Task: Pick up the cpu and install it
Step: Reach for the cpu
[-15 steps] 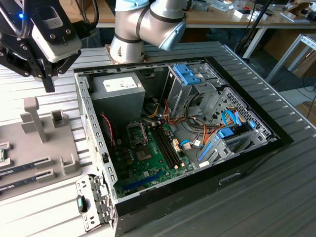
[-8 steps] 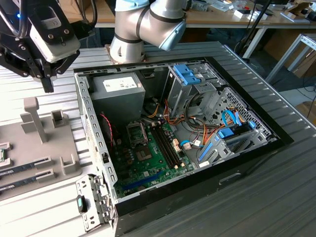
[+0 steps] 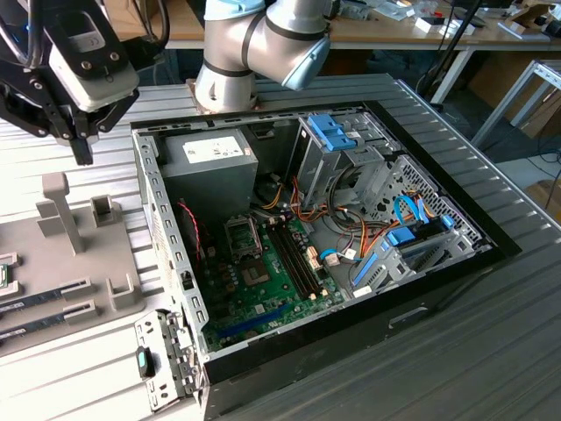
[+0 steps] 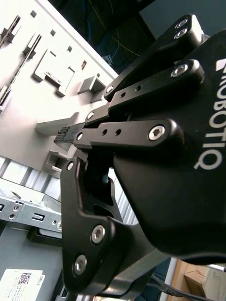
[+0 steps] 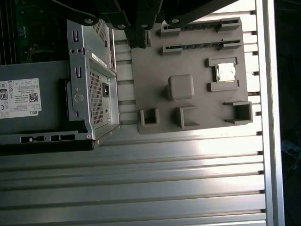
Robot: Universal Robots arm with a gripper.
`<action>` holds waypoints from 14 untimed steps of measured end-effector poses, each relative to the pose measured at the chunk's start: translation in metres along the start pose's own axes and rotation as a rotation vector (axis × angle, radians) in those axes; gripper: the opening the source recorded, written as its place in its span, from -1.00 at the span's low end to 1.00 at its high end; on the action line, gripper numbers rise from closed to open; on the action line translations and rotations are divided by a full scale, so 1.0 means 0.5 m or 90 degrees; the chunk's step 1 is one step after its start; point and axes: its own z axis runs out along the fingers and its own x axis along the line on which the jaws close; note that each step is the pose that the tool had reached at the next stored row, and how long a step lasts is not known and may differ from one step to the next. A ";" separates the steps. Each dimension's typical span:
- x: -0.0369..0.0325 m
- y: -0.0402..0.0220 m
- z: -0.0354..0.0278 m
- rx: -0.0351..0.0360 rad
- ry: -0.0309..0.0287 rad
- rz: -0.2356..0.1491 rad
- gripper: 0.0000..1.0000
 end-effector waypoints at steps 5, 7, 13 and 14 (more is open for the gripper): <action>0.002 0.000 0.000 0.0000 0.0000 0.000 -0.79; 0.004 0.000 0.000 0.0000 0.0000 0.000 -0.79; 0.007 -0.001 0.001 0.0000 0.0000 0.000 -0.79; 0.007 -0.001 0.001 0.0000 0.0000 0.000 -0.79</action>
